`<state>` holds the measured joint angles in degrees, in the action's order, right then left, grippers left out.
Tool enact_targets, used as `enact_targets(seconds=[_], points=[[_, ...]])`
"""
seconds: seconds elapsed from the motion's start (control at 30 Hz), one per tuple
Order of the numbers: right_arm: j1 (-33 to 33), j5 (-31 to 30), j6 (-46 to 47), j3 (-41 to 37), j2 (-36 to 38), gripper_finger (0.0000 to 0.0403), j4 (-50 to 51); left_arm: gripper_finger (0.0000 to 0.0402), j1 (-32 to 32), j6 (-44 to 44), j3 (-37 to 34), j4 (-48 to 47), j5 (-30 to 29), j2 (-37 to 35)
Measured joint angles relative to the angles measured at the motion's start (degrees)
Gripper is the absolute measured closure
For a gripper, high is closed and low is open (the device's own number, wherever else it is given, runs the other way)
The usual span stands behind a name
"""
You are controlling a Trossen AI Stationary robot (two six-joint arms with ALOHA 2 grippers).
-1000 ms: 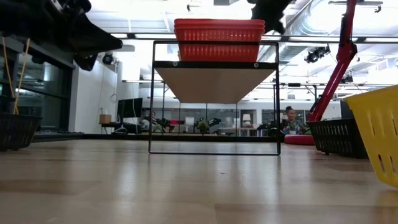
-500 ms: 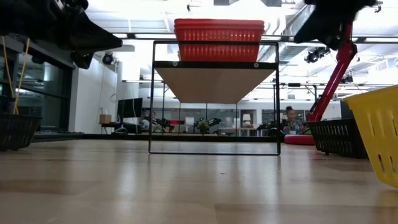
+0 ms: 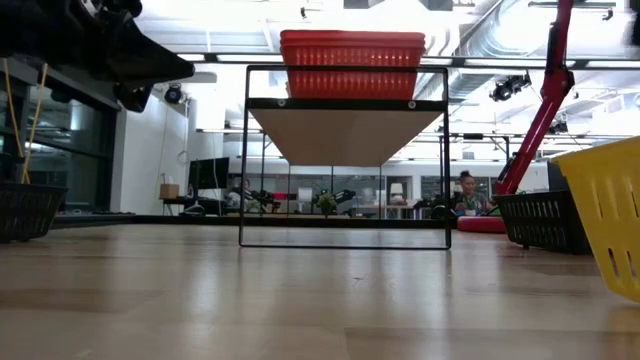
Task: Stack baskets on shelf by color
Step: Stack the yellow bin on the yellow bins on the shelf
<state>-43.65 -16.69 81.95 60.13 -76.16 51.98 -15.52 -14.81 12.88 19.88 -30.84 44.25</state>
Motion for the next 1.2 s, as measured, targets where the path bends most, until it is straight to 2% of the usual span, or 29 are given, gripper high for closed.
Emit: enact_targets(seconds=[0.23,0.4,0.57,0.67,0.83,0.97,1.07,1.2], points=[[-5.4,13.1,19.8,11.0,-13.8,0.0403,2.0,0.0401,0.0,0.0,0.0,0.0,-1.4,0.0],[-8.3,15.2,26.7,15.8,-20.1,0.0403,2.3,0.0401,0.0,0.1,0.0,0.0,-1.5,0.0],[-9.9,15.6,34.7,16.7,-23.4,0.0391,3.1,0.0401,0.0,1.9,0.0,0.9,-2.8,0.0],[-10.2,14.7,38.1,16.7,-24.4,0.0359,4.1,0.0401,0.0,2.7,0.0,0.9,-3.6,0.0],[-10.2,9.2,43.0,16.6,-24.5,0.0272,4.8,0.0401,0.0,4.5,0.0,0.9,-5.0,0.0],[-9.9,11.5,47.1,16.6,-25.0,0.0211,8.0,0.0401,0.1,4.5,0.0,0.9,-5.9,0.0],[-9.6,12.9,47.0,16.6,-26.8,0.0191,7.2,0.0401,0.1,4.5,0.0,0.9,-5.9,0.0],[-9.6,12.9,46.8,16.6,-29.1,0.0187,4.4,0.0401,0.1,4.5,0.0,0.9,-5.9,0.0]])
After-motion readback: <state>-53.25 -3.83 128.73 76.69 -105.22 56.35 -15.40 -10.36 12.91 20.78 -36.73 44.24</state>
